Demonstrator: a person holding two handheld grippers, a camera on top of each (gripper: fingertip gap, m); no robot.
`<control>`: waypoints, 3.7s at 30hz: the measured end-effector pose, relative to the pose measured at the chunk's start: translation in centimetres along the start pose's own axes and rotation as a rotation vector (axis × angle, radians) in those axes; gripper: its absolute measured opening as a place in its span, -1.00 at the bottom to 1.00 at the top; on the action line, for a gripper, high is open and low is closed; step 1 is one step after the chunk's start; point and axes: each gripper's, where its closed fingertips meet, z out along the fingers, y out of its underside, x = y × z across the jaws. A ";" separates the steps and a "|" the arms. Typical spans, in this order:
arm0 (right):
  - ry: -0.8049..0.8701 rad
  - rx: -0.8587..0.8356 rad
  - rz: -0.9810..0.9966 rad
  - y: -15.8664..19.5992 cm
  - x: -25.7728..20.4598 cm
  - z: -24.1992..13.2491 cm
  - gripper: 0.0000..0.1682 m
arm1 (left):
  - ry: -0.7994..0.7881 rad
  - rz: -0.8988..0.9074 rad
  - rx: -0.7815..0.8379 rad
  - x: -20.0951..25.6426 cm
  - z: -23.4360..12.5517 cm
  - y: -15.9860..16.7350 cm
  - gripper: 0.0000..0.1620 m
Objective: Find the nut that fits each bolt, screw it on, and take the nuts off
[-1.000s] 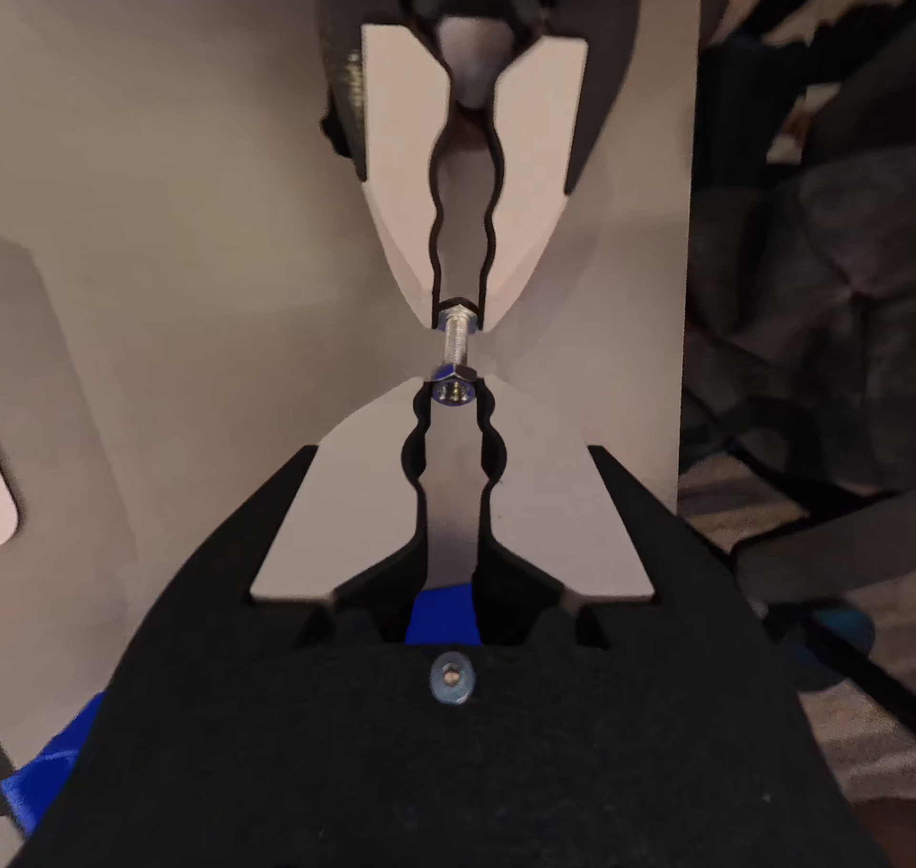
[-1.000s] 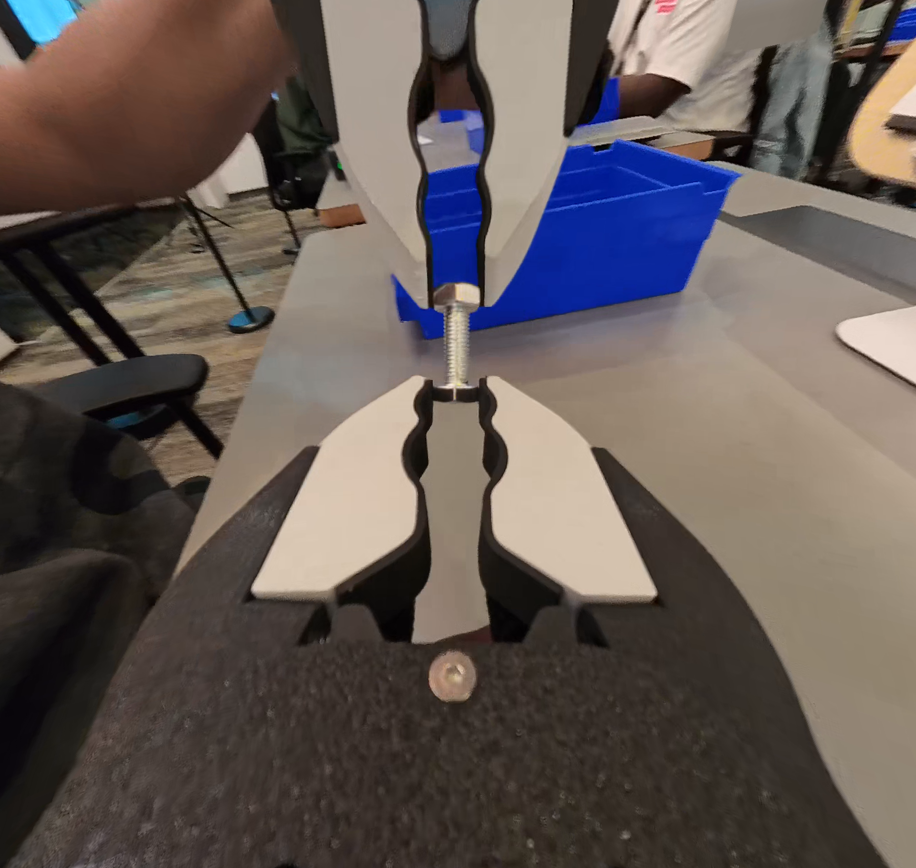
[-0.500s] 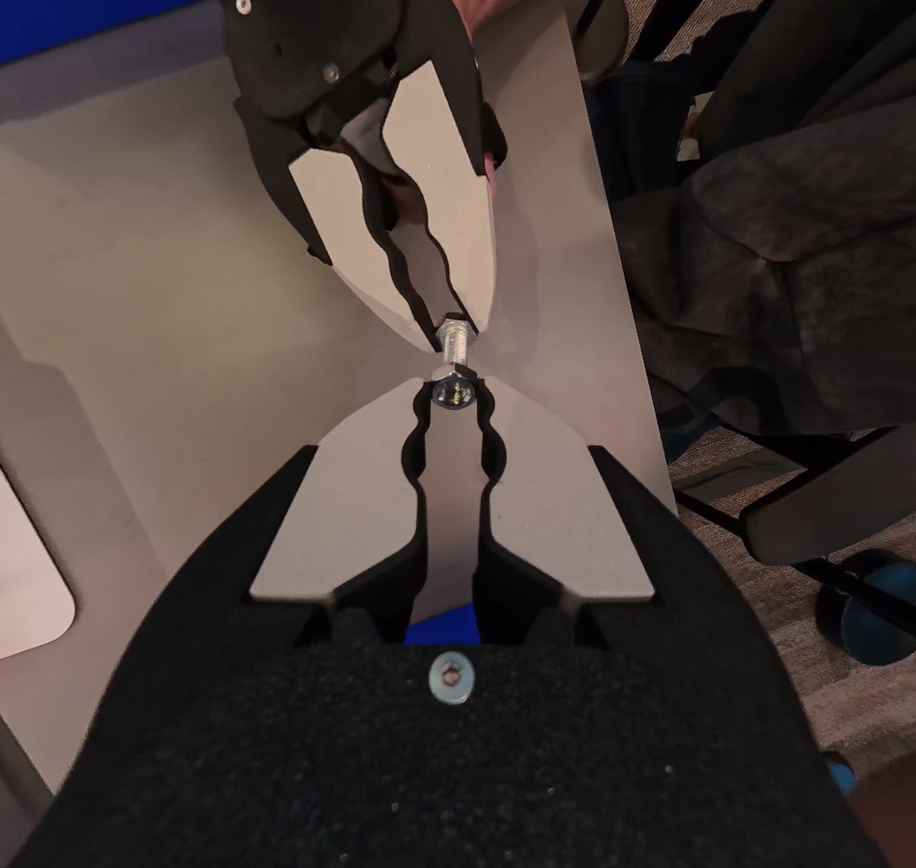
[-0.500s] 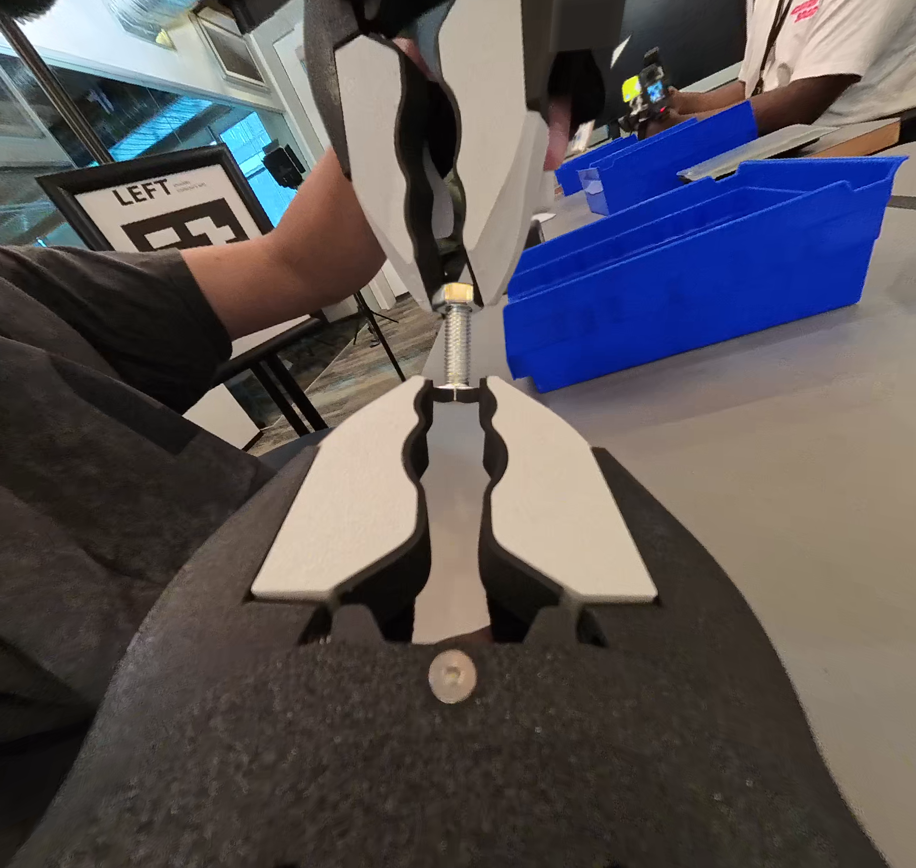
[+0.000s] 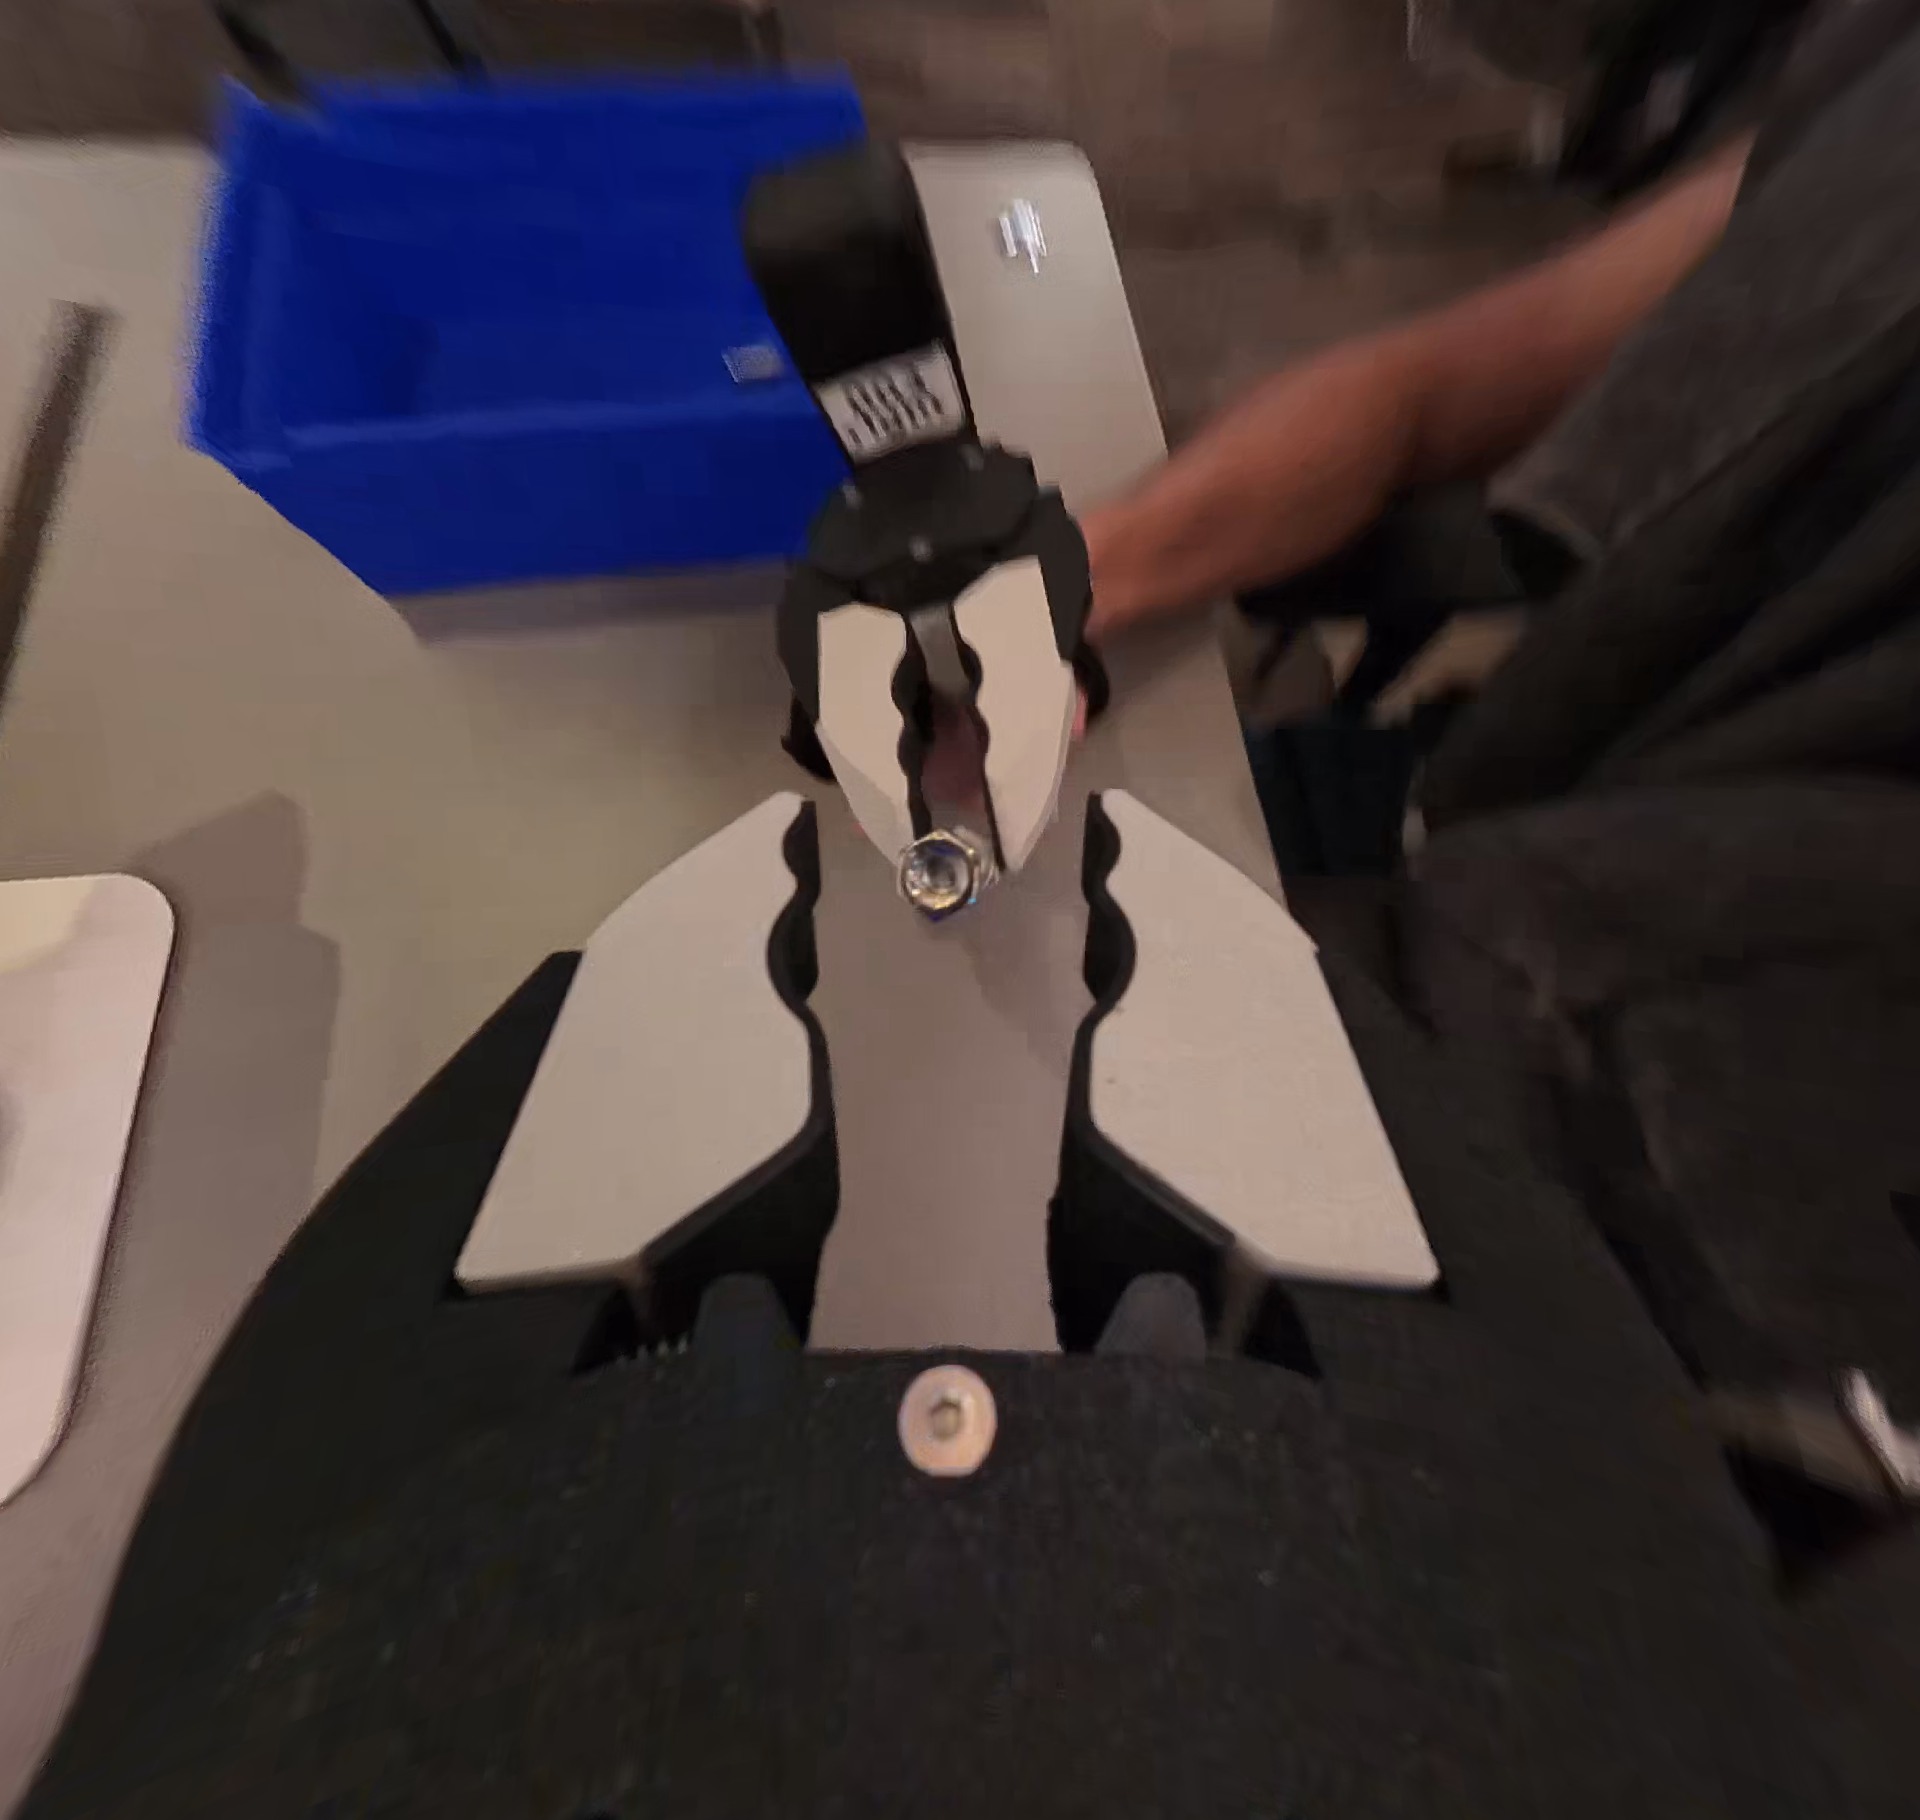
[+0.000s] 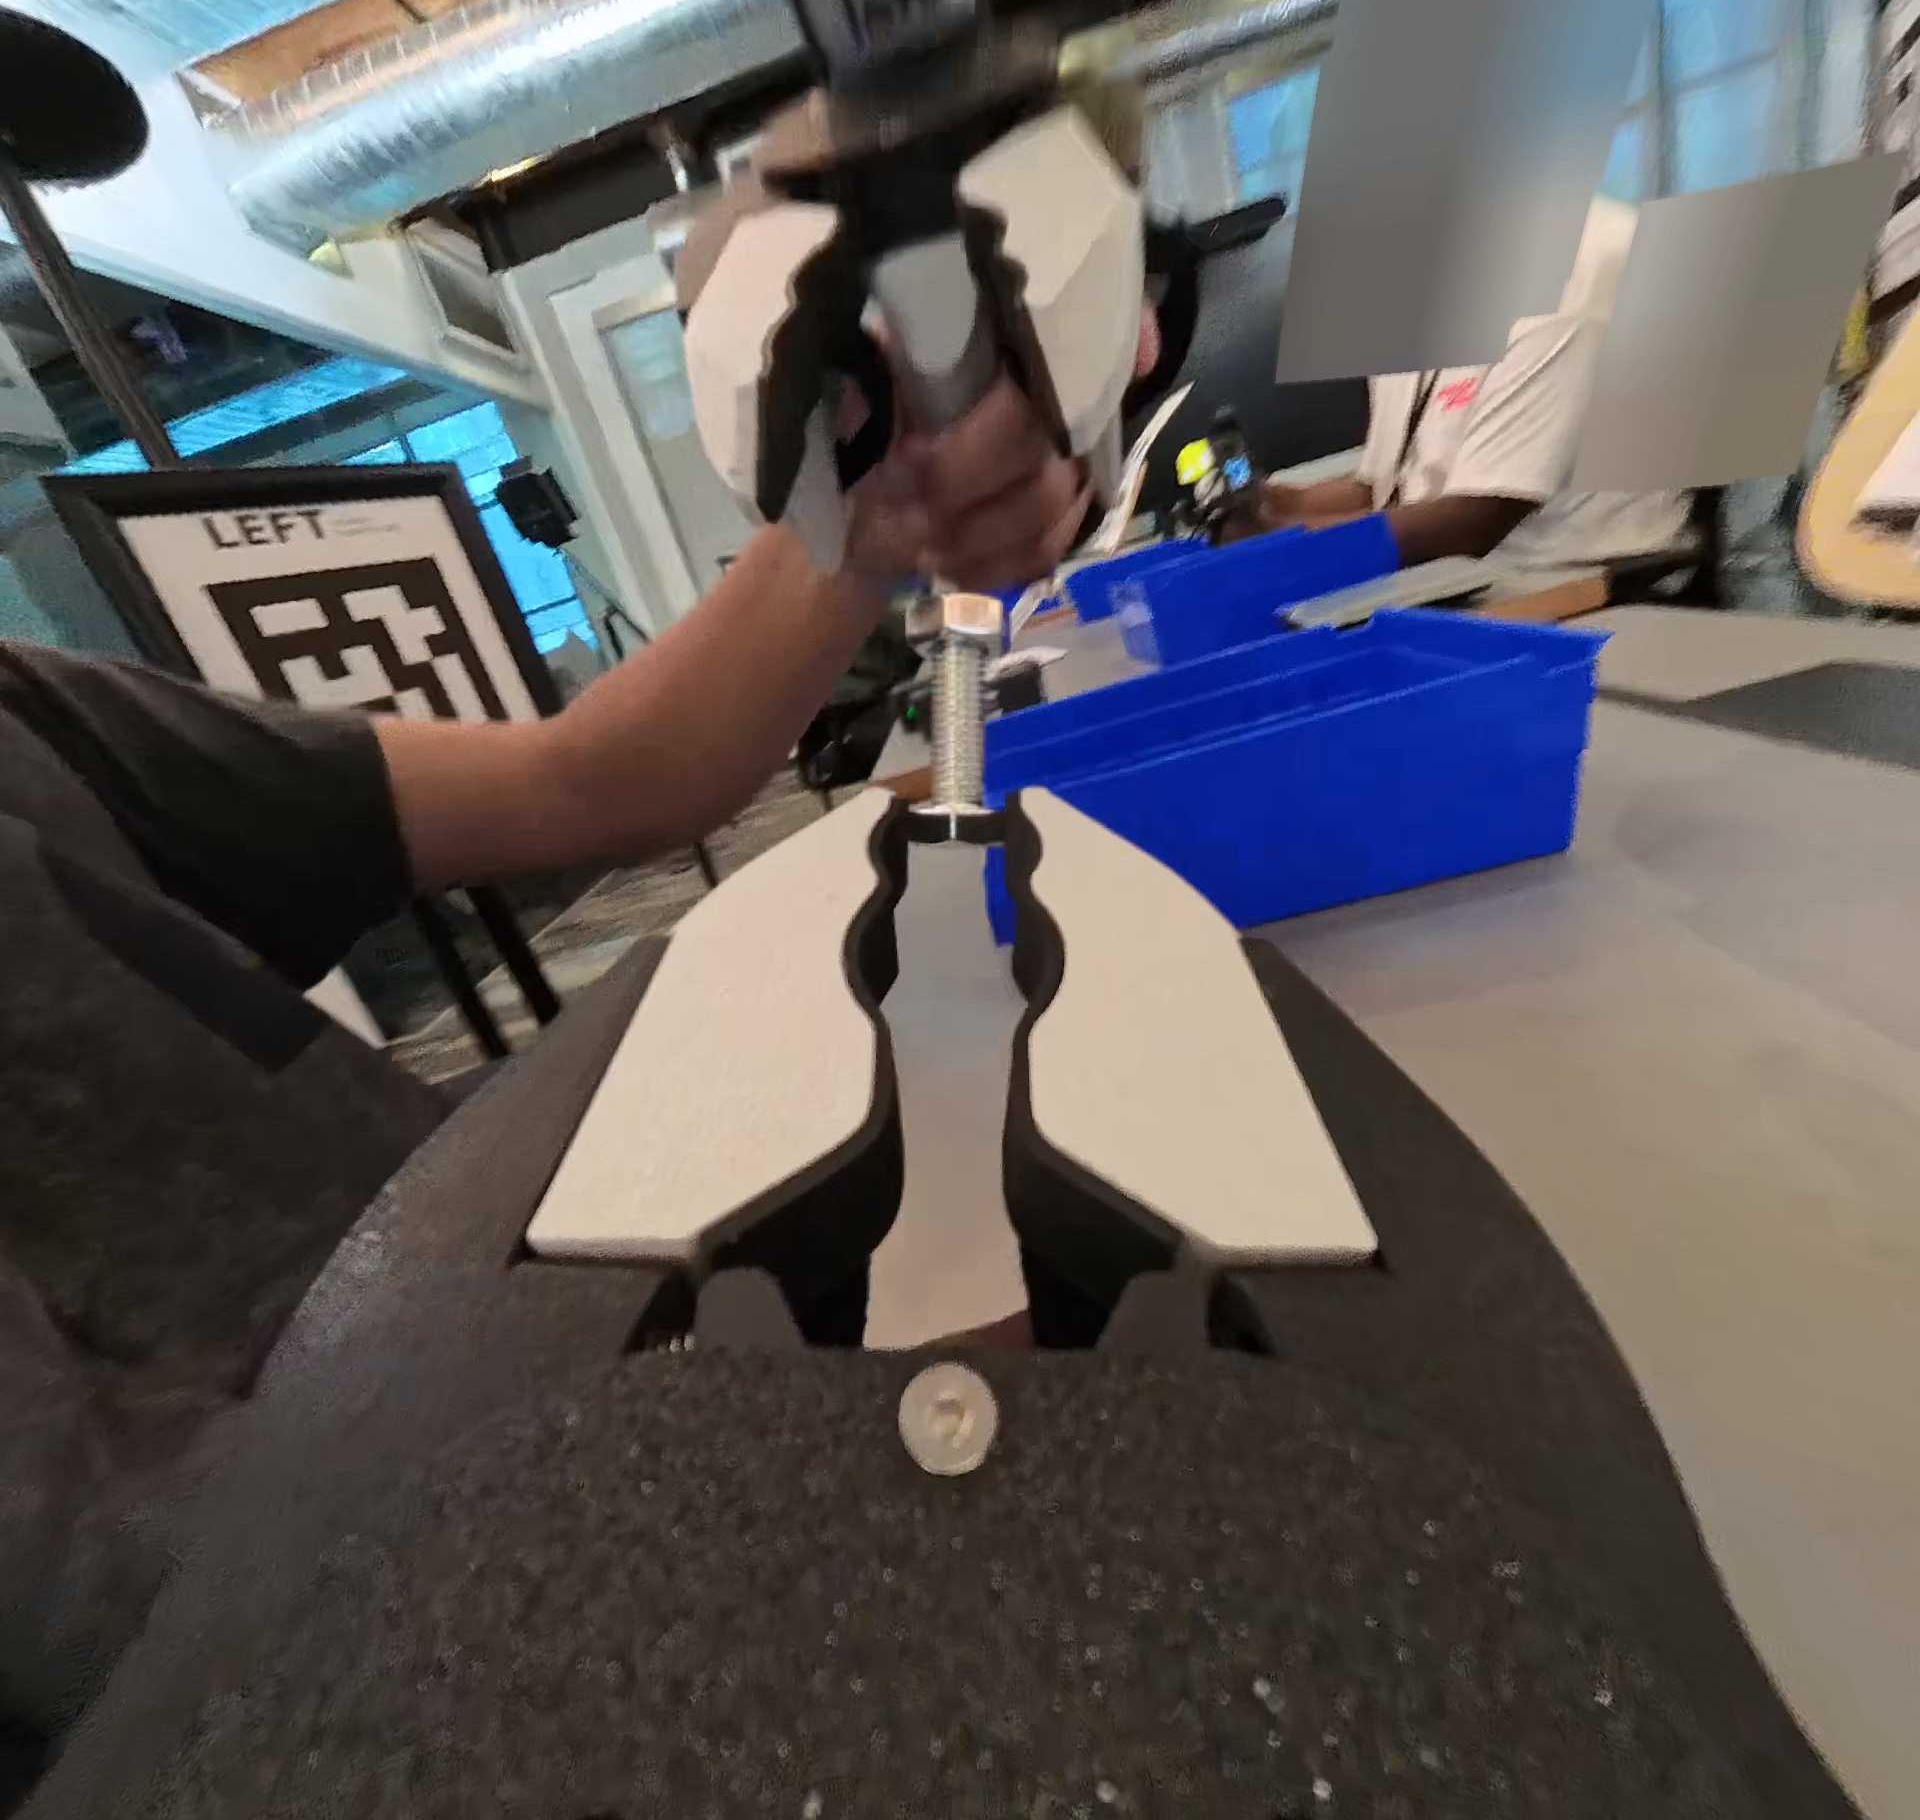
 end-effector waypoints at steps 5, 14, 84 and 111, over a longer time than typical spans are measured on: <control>0.053 0.102 -0.071 -1.9 0.3 -1.0 -0.79 | -0.255 -0.182 0.434 0.0 0.4 0.2 -0.31; 0.033 0.099 -0.093 -1.4 -0.2 -0.3 -0.79 | -0.291 -0.309 0.618 1.6 1.8 2.3 -0.29; -0.024 -0.030 -0.018 1.5 -1.3 2.6 -0.79 | -0.336 -0.236 0.615 0.9 2.6 1.8 -0.21; 0.002 -0.039 -0.017 1.5 -1.0 2.5 -0.79 | -0.310 -0.249 0.613 1.0 3.2 1.9 -0.16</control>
